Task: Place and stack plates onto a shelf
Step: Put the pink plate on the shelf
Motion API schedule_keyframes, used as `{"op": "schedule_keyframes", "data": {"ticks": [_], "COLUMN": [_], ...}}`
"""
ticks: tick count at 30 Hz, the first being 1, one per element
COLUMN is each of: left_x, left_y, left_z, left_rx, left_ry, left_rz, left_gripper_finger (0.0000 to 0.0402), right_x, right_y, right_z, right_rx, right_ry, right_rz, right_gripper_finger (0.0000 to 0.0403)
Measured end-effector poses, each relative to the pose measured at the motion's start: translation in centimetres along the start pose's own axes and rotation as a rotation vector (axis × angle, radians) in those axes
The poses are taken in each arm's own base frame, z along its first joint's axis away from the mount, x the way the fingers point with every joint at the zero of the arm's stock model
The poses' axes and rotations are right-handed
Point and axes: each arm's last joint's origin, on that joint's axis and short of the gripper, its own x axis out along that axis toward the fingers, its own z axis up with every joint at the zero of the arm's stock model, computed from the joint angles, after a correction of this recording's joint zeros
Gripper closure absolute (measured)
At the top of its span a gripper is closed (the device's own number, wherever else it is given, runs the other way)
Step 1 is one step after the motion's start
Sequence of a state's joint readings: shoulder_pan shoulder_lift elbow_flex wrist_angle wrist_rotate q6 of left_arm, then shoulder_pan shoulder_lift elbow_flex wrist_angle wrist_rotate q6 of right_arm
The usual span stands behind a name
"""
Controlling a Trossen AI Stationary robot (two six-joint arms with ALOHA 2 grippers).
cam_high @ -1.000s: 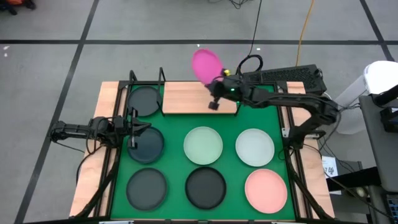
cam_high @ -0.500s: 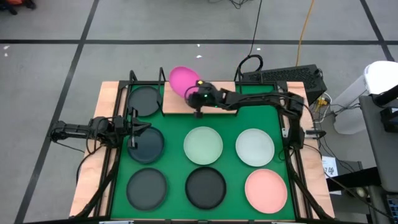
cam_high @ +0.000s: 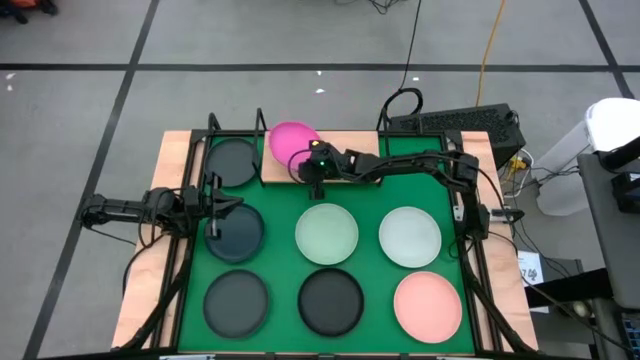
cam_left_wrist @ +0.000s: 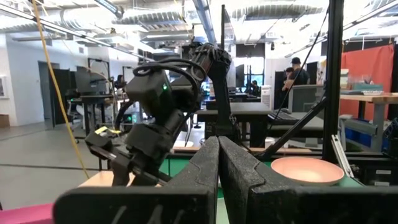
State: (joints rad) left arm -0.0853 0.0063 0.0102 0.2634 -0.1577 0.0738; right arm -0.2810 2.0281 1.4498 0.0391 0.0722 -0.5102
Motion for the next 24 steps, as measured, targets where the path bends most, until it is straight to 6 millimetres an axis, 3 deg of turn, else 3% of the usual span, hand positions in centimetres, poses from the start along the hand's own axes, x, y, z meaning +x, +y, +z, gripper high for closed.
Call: {"op": "schedule_keyframes", "data": {"ticks": [14,24], "left_x": [0.0,0.0], "left_y": [0.0,0.0], "left_z": [0.0,0.0], "left_rx": [0.0,0.0], "left_ry": [0.0,0.0], "left_rz": [0.0,0.0], "left_gripper_finger": [0.0385,0.0385], "right_x": [1.2,1.2], "right_y": [0.9,1.2], "right_z": [-0.6,-0.6], "right_rx": [-0.005,0.002], "right_ry": [0.006,0.006], "right_rz": [0.036,0.043], "right_gripper_finger": [0.0396,0.0344]}}
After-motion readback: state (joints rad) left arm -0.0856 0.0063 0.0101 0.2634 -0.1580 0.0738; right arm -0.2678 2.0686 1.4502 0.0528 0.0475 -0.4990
